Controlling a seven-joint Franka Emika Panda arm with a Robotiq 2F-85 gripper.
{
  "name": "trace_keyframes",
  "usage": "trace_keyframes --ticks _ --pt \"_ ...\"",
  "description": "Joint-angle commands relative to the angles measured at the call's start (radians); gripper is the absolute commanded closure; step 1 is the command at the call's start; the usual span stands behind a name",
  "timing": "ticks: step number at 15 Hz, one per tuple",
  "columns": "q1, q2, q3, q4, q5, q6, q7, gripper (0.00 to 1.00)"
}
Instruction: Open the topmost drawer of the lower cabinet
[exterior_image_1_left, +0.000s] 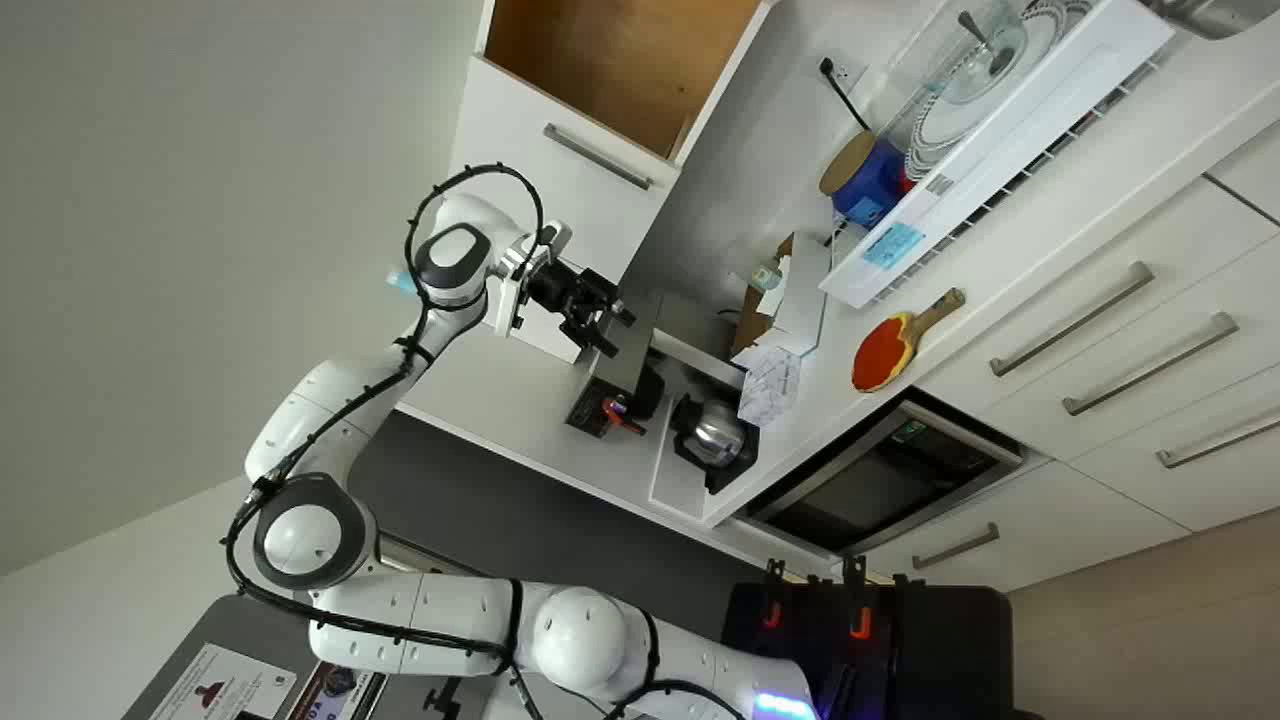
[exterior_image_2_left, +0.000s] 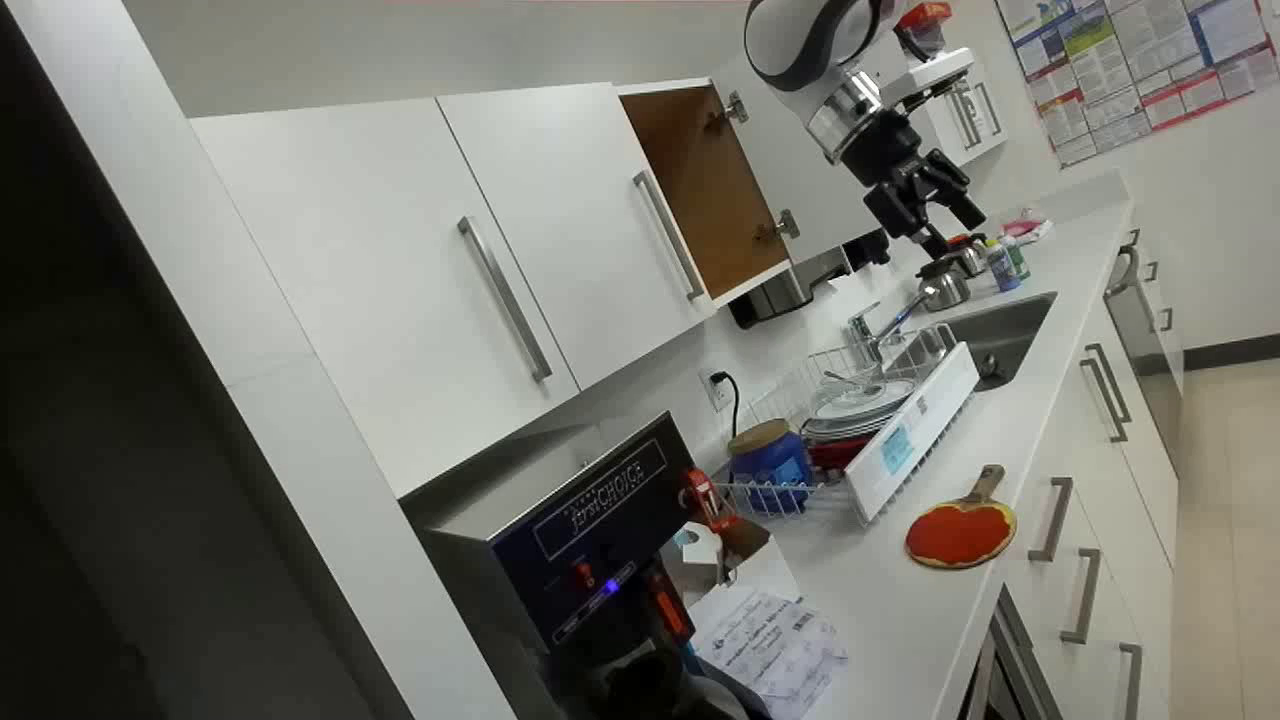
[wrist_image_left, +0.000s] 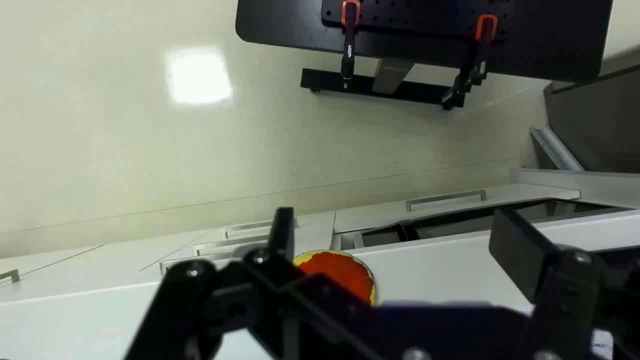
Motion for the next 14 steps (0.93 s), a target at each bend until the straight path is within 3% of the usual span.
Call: trace_keyframes --ticks 1,7,14 --pt "0.002 0.001 -0.001 0.002 0.0 -0.002 0.0 0.0" --pt "-0.004 0.006 -0.005 0.003 0.001 0.012 0.016 0.0" --pt "-0.084 0.016 -0.13 -0.119 0.034 0.259 -0.007 0.0"
